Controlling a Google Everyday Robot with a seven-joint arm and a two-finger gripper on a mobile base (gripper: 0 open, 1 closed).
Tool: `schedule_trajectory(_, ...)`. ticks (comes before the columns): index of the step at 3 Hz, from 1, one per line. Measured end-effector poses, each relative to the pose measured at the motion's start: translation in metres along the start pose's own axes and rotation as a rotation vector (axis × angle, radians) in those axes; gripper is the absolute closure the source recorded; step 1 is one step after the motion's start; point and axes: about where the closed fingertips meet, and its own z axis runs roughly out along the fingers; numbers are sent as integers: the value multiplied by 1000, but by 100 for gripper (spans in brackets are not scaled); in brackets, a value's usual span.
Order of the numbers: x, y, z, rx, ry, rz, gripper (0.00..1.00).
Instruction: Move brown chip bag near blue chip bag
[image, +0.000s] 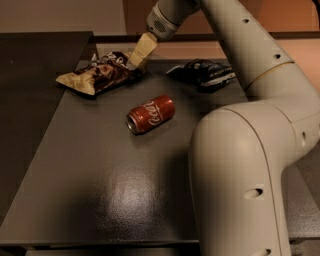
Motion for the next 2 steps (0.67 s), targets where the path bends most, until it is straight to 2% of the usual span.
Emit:
schedule_trajectory(1, 0, -8, 16, 24, 28, 19, 0)
schedule_trajectory(2, 4, -13, 21, 73, 29, 42, 0)
